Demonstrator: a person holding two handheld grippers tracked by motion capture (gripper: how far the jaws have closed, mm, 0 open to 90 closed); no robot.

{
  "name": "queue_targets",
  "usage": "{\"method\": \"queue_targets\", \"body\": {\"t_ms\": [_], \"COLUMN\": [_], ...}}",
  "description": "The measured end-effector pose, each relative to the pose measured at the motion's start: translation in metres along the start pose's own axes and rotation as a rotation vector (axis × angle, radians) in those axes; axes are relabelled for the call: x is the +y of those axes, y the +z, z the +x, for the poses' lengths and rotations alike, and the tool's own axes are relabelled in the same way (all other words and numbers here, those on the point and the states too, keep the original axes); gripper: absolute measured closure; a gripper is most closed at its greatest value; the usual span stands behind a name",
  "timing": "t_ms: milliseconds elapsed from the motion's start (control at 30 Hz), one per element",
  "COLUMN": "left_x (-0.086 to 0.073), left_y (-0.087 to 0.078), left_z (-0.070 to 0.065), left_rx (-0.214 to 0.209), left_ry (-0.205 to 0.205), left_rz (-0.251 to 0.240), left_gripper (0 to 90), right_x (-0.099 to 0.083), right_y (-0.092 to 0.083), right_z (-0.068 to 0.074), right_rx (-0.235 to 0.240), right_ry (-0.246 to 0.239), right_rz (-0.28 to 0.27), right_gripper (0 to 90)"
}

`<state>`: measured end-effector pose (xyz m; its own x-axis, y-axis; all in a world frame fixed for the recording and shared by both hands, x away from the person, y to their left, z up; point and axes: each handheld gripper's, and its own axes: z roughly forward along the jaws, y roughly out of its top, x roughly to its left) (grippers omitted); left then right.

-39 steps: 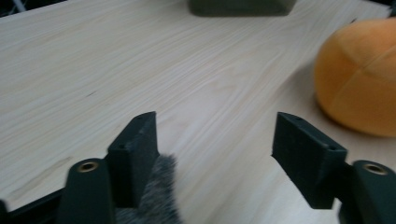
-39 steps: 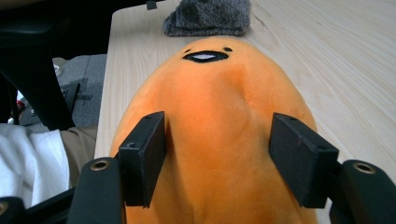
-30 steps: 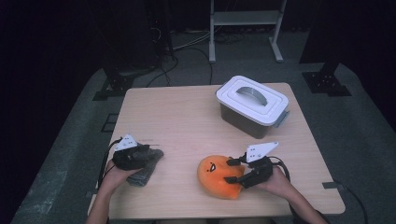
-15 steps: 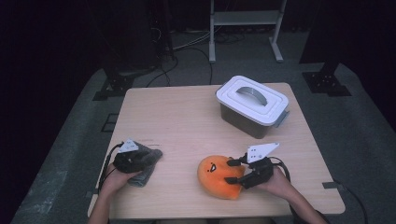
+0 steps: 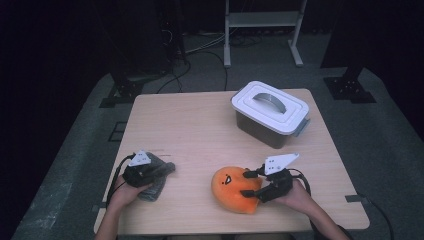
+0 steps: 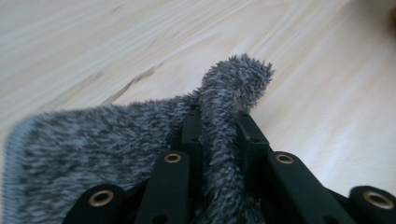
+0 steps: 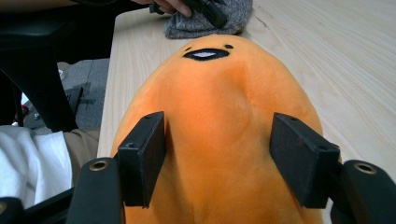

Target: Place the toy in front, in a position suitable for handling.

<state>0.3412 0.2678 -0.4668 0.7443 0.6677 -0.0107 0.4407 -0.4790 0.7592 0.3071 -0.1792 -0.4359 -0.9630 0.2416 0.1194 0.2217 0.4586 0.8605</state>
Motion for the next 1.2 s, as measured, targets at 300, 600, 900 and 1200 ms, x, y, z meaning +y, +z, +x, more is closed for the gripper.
{"method": "queue_targets", "body": {"t_ms": [300,600,900,1200], "left_x": [0.050,0.102,0.105,0.089], "left_y": [-0.009,0.010,0.036,0.033], "left_z": [-0.044,-0.104,-0.123,-0.118], "left_rx": [-0.212,-0.394,-0.439,-0.417], "left_ry": [0.066,0.217,0.248,0.193], "left_rz": [-0.181,-0.219,-0.161,-0.177], "left_gripper": [77.0,76.8,76.8,76.8], "right_x": [0.000,0.002,0.002,0.010], "right_y": [0.000,0.003,0.003,-0.013], "right_z": [0.000,0.003,0.003,0.016], "right_rx": [-0.003,-0.014,-0.024,-0.057], "right_ry": [-0.001,-0.028,-0.031,-0.057], "right_rz": [0.002,0.008,0.010,0.058], "right_gripper": [35.0,34.5,33.7,34.0]}}
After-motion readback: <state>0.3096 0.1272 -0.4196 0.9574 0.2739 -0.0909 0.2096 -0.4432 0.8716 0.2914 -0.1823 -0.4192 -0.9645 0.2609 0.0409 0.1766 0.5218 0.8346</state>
